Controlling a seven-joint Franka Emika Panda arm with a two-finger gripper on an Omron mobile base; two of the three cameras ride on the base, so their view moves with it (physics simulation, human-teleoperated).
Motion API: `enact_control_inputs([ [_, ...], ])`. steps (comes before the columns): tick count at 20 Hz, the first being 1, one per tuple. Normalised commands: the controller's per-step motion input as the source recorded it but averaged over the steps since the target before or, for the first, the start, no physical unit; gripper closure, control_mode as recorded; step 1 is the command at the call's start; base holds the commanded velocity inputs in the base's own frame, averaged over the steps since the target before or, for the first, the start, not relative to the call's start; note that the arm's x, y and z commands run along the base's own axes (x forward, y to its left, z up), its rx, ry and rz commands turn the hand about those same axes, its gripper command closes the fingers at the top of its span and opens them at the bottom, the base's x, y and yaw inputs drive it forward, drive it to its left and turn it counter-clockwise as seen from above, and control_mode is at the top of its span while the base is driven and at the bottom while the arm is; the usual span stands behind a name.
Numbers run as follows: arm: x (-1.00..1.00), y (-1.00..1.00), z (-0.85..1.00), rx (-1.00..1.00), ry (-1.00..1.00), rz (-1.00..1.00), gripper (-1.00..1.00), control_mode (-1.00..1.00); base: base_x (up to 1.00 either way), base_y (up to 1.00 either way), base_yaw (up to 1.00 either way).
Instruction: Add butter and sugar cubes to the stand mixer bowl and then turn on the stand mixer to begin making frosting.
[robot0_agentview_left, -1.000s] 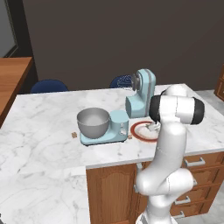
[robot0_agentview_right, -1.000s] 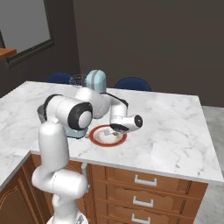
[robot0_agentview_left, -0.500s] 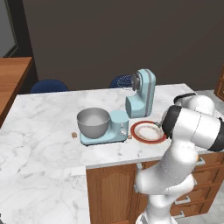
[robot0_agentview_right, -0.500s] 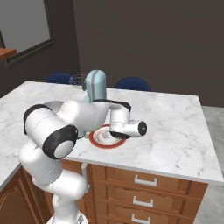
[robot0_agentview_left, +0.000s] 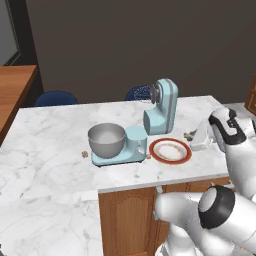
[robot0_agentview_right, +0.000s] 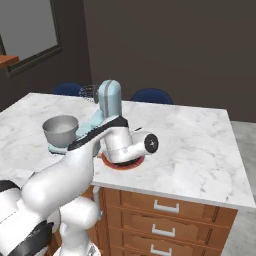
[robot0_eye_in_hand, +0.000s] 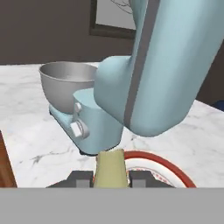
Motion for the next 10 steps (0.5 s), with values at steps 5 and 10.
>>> enact_control_inputs([
  [5,-0.80,0.72,1.00,-0.31,0.01,0.00,1.00,-1.00,0.00,0.00,0.00],
  [10,-0.60,0.96,1.00,-0.35,0.12,0.00,1.00,-1.00,0.00,0.00,0.00],
])
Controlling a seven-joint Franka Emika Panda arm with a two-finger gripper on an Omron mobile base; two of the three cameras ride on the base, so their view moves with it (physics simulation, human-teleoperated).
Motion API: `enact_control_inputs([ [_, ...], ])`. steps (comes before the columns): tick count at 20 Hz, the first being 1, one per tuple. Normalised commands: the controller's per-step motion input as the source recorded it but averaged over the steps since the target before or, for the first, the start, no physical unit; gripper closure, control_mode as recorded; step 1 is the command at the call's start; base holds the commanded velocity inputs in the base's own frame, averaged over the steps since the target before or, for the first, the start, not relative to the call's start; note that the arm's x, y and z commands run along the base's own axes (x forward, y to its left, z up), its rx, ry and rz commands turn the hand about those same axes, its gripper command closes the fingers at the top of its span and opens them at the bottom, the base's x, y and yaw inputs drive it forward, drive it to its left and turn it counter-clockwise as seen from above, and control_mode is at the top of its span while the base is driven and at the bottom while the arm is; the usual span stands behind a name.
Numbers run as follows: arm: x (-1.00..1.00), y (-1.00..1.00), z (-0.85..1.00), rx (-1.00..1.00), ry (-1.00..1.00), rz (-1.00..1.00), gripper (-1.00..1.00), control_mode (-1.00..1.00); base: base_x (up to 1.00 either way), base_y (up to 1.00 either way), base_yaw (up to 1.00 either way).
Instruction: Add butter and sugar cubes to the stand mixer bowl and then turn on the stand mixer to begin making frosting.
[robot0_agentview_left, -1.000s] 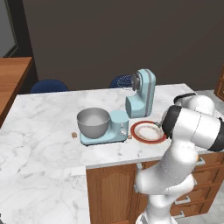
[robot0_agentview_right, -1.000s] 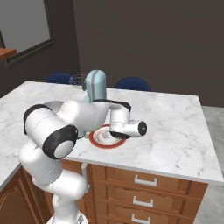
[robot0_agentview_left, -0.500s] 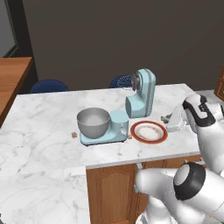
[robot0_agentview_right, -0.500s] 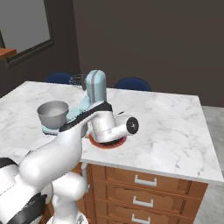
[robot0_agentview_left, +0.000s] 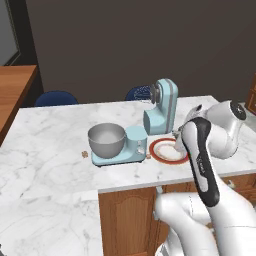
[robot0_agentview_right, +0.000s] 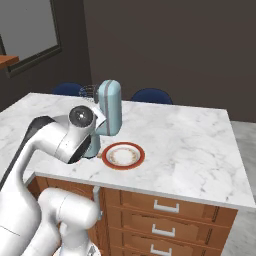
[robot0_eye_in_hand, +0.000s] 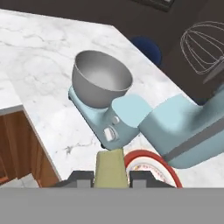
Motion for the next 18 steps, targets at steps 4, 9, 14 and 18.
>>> enact_control_inputs([
  [4,-0.18,1.00,0.87,-0.34,0.22,0.00,1.00,-1.00,0.00,0.00,0.00],
  [9,0.10,0.88,0.71,-0.18,0.25,0.00,1.00,-1.00,0.00,0.00,0.00],
  [14,0.29,0.49,0.34,-0.11,0.20,0.00,1.00,-1.00,0.00,0.00,0.00],
  [18,0.31,0.23,-0.12,-0.06,0.19,0.00,1.00,-1.00,0.00,0.00,0.00],
])
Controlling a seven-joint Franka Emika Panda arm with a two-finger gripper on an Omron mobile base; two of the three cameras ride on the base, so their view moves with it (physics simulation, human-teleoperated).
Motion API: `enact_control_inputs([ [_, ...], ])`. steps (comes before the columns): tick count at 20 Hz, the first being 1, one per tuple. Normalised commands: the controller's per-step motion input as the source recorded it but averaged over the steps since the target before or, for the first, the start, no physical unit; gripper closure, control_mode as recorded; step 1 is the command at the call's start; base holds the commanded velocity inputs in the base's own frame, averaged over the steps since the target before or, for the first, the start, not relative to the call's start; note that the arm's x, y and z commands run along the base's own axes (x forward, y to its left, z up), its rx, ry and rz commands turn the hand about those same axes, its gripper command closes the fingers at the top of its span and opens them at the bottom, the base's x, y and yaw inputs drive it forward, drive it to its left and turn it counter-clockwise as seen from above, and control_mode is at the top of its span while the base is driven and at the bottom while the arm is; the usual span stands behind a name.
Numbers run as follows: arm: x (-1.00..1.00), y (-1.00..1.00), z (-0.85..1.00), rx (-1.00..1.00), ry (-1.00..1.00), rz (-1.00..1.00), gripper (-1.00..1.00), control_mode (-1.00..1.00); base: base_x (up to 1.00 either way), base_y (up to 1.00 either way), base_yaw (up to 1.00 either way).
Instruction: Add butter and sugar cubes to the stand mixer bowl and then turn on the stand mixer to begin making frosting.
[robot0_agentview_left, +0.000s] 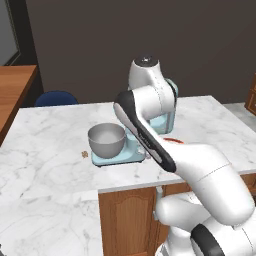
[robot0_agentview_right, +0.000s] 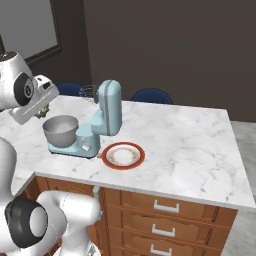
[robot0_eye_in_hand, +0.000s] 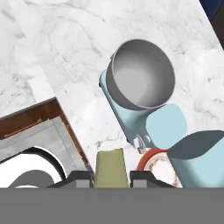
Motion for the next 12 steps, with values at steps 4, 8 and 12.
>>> enact_control_inputs([
  [4,0.24,0.11,-0.61,-0.01,0.04,0.00,1.00,-1.00,0.00,0.00,0.00],
  [8,0.29,0.11,-0.83,0.00,0.00,0.00,1.00,-1.00,0.00,0.00,0.00],
  [12,0.31,0.35,-0.55,0.00,0.00,0.00,1.00,-1.00,0.00,0.00,0.00],
])
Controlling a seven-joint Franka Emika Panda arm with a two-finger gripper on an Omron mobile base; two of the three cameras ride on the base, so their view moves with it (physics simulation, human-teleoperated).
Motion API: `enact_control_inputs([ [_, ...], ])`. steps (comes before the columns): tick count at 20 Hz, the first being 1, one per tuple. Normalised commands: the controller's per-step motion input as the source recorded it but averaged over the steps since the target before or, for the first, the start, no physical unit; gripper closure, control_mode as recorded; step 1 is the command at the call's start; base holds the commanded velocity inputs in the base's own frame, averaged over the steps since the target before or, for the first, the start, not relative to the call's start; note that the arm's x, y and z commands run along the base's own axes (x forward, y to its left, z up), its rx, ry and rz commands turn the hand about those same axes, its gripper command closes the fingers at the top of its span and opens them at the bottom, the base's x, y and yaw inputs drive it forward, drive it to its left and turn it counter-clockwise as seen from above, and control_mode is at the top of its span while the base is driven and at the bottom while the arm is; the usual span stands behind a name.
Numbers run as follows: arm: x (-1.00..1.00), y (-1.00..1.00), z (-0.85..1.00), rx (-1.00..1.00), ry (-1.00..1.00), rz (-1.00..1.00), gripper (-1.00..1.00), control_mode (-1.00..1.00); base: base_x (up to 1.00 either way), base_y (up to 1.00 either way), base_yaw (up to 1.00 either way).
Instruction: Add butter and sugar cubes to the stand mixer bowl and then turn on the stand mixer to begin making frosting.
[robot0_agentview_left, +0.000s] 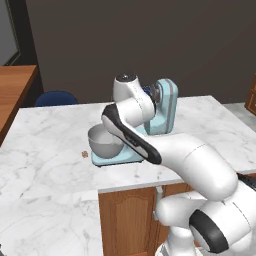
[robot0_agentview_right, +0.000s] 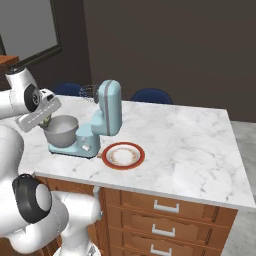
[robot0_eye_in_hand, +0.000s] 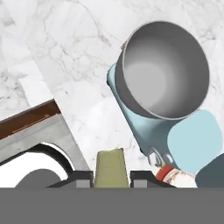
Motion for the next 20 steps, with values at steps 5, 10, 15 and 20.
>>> enact_control_inputs([
  [5,0.49,0.49,-0.17,0.00,0.00,0.00,1.00,-1.00,0.00,0.00,0.00],
  [10,0.61,0.36,-0.08,0.00,0.01,0.00,1.00,-1.00,0.00,0.00,0.00],
  [15,0.62,0.07,-0.30,0.00,0.09,0.00,1.00,-1.00,0.00,0.00,0.00],
  [20,0.56,0.00,-0.47,0.00,0.12,0.00,1.00,-1.00,0.00,0.00,0.00],
])
